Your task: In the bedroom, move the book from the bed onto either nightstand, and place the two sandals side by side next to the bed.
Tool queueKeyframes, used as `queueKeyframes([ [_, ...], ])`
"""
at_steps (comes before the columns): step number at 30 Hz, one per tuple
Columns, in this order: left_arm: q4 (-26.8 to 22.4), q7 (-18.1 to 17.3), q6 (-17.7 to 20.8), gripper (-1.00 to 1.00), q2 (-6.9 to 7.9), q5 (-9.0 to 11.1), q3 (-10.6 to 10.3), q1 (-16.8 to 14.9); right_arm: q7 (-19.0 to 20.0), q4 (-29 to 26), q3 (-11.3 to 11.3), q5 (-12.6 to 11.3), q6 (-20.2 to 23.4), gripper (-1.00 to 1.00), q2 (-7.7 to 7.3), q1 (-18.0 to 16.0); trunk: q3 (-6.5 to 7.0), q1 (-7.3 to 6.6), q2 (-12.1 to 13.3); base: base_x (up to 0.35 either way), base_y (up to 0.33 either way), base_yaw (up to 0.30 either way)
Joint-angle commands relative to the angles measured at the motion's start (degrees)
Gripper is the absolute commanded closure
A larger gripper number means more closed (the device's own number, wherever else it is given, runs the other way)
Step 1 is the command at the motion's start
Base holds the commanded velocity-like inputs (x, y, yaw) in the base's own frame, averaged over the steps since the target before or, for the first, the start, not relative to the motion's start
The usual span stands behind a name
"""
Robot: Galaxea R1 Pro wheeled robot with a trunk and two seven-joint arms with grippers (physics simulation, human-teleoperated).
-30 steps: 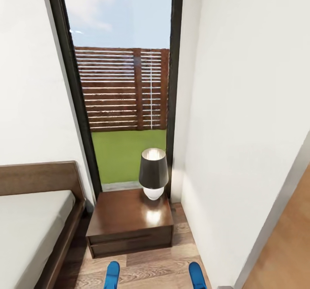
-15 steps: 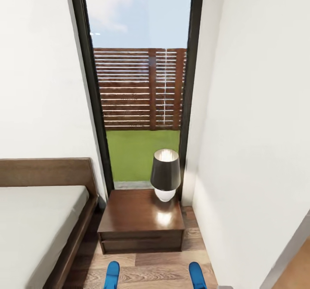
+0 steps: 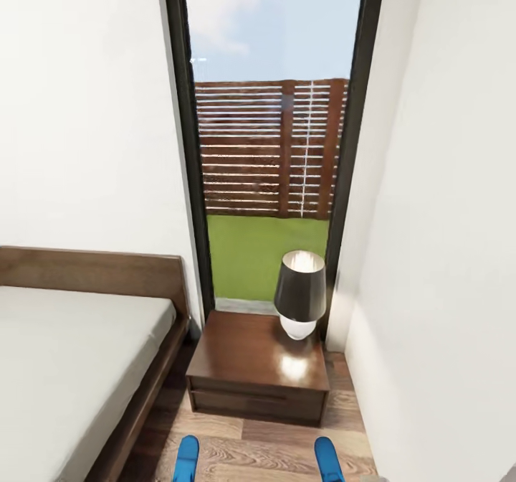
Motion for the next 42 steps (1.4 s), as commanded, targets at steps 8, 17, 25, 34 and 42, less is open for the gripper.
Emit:
queueKeyframes([
  [8,0.07,-0.15,-0.2,1.0,-0.07,-0.47,0.43,-0.03,0.27,0.19,0.48,-0.61,-0.12,1.0,0.02,-0.05,-0.02,0.02,-0.04,0.0,-0.063,0.294],
  [17,0.07,-0.15,-0.2,1.0,-0.52,-0.47,0.49,-0.03,0.27,0.18,0.48,-0.6,-0.12,1.0,0.02,-0.05,-0.02,0.02,-0.04,0.0,-0.08,0.294],
  [25,0.07,-0.15,-0.2,1.0,-0.53,-0.47,0.49,-0.03,0.27,0.19,0.49,-0.59,-0.12,1.0,0.02,-0.05,-0.02,0.02,-0.04,0.0,-0.002,0.293],
  [34,0.07,-0.15,-0.2,1.0,-0.53,-0.47,0.47,-0.03,0.28,0.19,0.48,-0.62,-0.14,1.0,0.02,-0.05,-0.02,0.02,-0.04,0.0,0.0,0.293],
  [42,0.07,-0.15,-0.2,1.0,-0.53,-0.47,0.48,-0.03,0.26,0.19,0.5,-0.56,-0.18,1.0,0.02,-0.05,-0.02,0.02,-0.04,0.0,-0.093,0.293],
])
